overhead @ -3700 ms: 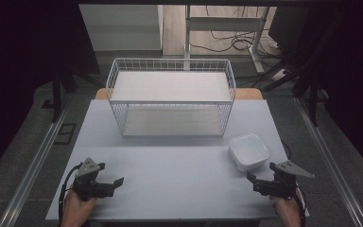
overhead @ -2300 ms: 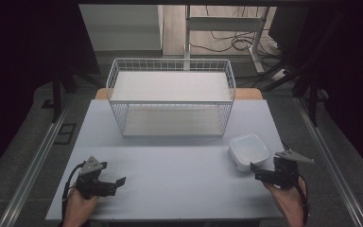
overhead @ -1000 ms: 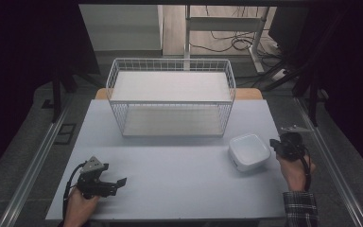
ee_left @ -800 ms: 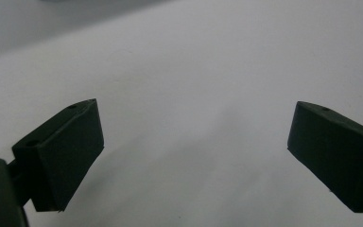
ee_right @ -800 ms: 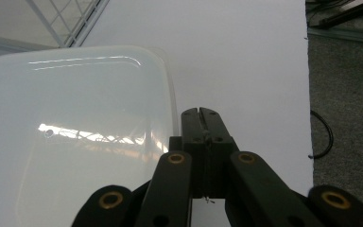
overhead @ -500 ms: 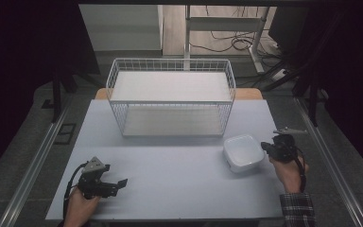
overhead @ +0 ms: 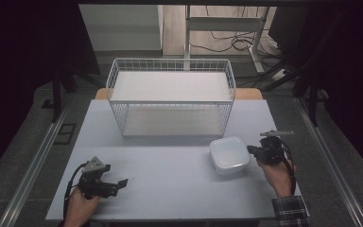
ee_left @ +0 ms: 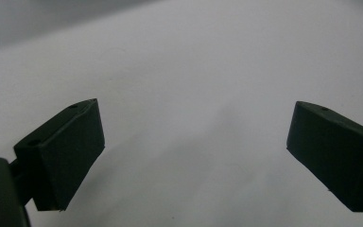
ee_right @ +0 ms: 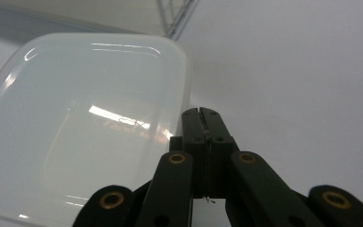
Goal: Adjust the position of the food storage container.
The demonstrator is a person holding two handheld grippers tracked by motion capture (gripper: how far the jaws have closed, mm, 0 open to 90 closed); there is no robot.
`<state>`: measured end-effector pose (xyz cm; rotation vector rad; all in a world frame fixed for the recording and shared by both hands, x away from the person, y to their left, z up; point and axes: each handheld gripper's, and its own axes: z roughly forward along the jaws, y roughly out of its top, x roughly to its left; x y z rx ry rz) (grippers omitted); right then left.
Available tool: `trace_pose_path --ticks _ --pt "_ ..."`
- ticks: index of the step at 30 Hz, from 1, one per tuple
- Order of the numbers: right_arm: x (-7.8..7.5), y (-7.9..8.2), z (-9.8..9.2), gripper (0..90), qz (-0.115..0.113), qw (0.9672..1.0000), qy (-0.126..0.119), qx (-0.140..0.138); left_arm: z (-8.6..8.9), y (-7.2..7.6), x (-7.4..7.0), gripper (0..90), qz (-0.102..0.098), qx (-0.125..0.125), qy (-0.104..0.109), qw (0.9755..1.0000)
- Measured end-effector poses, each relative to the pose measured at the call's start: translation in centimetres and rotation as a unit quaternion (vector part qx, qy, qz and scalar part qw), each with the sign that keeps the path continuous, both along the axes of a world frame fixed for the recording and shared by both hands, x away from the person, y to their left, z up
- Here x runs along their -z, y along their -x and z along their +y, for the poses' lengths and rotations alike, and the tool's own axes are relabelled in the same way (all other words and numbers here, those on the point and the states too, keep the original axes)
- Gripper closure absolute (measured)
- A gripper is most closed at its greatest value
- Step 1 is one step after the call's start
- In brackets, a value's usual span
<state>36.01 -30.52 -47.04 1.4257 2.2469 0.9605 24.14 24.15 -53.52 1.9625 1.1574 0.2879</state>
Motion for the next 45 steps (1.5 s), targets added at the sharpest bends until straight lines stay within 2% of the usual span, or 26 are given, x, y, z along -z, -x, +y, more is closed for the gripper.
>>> trace_pose_path --ticks 12,19,21,23,24,29,30,34,35,41,45 --pt "0.3 0.8 3.4 89.2 0.008 0.9984 0.005 -0.055 0.0 0.0 0.0 4.5 0.004 0.000 0.008 1.0000" --pt "0.6 1.3 5.8 89.2 -0.002 0.9966 0.009 -0.082 0.0 -0.1 0.0 4.5 0.005 0.000 0.009 1.0000" --pt "0.7 1.6 7.1 89.2 -0.006 0.9956 0.009 -0.093 0.0 -0.1 0.0 4.5 0.003 0.001 0.013 0.9999" --pt "0.7 1.6 7.4 89.2 -0.006 0.9953 0.009 -0.097 0.1 -0.1 -0.1 4.5 0.002 0.001 0.014 0.9999" --pt "0.8 1.8 8.2 89.2 -0.006 0.9943 0.007 -0.106 0.1 -0.1 -0.1 4.4 0.001 0.002 0.017 0.9999" --pt "0.9 2.2 9.6 89.2 0.000 0.9924 0.002 -0.123 0.1 -0.1 -0.1 4.4 0.002 0.005 0.023 0.9997" --pt "1.1 2.4 10.4 89.1 0.001 0.9908 0.000 -0.136 0.1 -0.1 -0.1 4.4 0.002 0.006 0.023 0.9997" --pt "1.2 2.8 11.4 89.0 0.002 0.9886 0.001 -0.150 0.0 -0.1 -0.1 5.0 0.005 0.009 0.022 0.9997" --pt "1.3 3.2 12.2 89.0 0.001 0.9871 0.002 -0.160 -0.1 0.0 -0.1 5.0 0.002 0.010 0.019 0.9998" --pt "1.5 3.8 13.7 88.9 0.001 0.9844 0.001 -0.176 -0.1 0.0 0.0 4.0 -0.005 0.023 0.032 0.9992" --pt "2.0 3.9 14.5 88.2 -0.001 0.9819 0.016 -0.189 -0.2 0.0 0.0 3.6 -0.007 0.028 0.031 0.9991"
